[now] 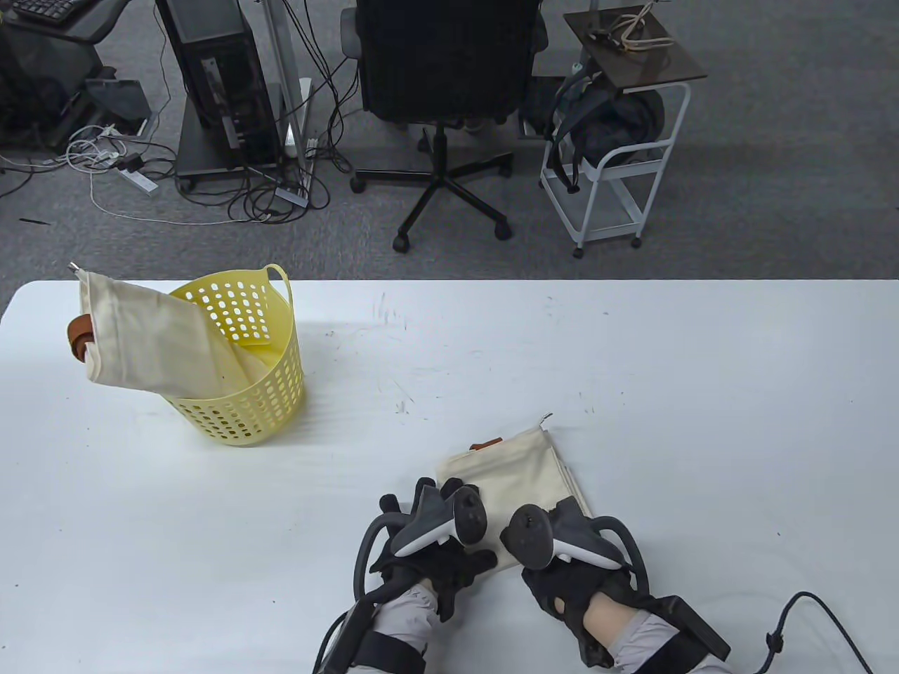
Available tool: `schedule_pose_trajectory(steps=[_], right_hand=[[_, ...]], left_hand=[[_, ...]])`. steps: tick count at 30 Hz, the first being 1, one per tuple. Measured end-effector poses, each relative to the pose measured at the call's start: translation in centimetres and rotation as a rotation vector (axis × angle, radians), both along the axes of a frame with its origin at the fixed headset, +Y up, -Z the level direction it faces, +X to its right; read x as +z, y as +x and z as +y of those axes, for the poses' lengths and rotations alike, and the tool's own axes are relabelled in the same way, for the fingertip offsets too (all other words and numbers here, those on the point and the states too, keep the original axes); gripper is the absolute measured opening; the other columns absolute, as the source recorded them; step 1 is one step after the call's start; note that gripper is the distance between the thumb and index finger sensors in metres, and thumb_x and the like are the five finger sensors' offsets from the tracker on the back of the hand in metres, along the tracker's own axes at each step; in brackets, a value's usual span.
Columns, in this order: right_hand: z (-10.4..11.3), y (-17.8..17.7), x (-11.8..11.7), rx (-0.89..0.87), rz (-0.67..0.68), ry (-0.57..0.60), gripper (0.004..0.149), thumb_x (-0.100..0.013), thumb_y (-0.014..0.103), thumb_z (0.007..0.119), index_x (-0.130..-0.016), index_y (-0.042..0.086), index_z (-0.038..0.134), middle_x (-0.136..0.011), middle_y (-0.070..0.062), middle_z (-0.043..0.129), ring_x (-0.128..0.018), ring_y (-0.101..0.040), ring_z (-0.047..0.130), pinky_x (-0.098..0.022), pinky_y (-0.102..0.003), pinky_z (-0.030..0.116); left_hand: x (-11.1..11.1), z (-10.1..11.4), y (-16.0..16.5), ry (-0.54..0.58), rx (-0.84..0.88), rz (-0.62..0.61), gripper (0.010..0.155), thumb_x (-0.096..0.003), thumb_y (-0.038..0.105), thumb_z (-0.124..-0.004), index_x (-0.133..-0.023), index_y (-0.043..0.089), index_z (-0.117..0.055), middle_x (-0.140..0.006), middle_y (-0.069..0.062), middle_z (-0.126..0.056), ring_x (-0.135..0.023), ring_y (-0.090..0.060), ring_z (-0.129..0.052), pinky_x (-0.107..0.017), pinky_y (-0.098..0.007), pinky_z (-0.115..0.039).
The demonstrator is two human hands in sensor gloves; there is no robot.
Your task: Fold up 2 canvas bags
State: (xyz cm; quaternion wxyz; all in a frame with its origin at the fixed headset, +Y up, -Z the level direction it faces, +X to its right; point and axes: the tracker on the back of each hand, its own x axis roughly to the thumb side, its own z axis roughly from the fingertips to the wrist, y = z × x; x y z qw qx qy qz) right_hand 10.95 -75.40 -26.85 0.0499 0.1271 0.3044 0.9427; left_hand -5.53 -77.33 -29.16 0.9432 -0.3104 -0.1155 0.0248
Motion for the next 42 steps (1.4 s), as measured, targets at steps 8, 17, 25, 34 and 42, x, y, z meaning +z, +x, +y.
schedule_pose_trajectory(steps=[8,17,25,34,42], right_hand=[[-0.5,2.5,-3.5,-0.063,-0.146,0.020,0.059,-0.051,0.036,0.069,-0.104,0.039,0.044,-0.110,-0.022,0.031,-0.097,-0.051,0.031,-0.069,-0.068,0.034],[-0.7,6.9,-11.5,-0.113,-0.414,0.050,0.058,-0.050,0.033,0.070,-0.103,0.039,0.047,-0.110,-0.021,0.029,-0.097,-0.051,0.028,-0.069,-0.070,0.031],[-0.4,11.4,-17.0,-0.128,-0.563,0.044,0.057,-0.050,0.032,0.070,-0.102,0.038,0.050,-0.109,-0.021,0.032,-0.096,-0.050,0.030,-0.069,-0.070,0.033],[-0.5,16.3,-20.5,-0.156,-0.606,0.056,0.056,-0.050,0.031,0.071,-0.102,0.039,0.051,-0.110,-0.019,0.031,-0.096,-0.050,0.029,-0.069,-0.070,0.035],[-0.7,18.5,-22.1,-0.117,-0.662,0.110,0.058,-0.049,0.032,0.072,-0.103,0.039,0.050,-0.110,-0.020,0.032,-0.096,-0.050,0.031,-0.068,-0.070,0.037]], left_hand=[[1.7,4.1,-2.6,0.317,-0.036,-0.078,0.074,-0.0581,0.056,-0.066,-0.118,0.026,-0.034,-0.124,-0.006,-0.030,-0.112,-0.030,-0.015,-0.070,-0.071,-0.015],[2.9,6.3,-8.5,0.534,0.268,0.112,0.066,-0.0590,0.052,-0.070,-0.116,0.021,-0.055,-0.120,-0.012,-0.054,-0.110,-0.039,-0.044,-0.072,-0.072,-0.036],[3.2,6.5,-8.9,0.537,0.243,0.093,0.065,-0.0595,0.052,-0.069,-0.116,0.022,-0.057,-0.120,-0.013,-0.055,-0.110,-0.040,-0.045,-0.072,-0.072,-0.036],[3.0,6.4,-9.0,0.529,0.218,0.094,0.063,-0.0598,0.051,-0.069,-0.115,0.021,-0.062,-0.119,-0.015,-0.058,-0.110,-0.041,-0.043,-0.071,-0.073,-0.035],[2.9,6.4,-9.3,0.529,0.208,0.118,0.064,-0.0597,0.051,-0.069,-0.115,0.020,-0.062,-0.119,-0.015,-0.058,-0.110,-0.042,-0.043,-0.071,-0.073,-0.035]])
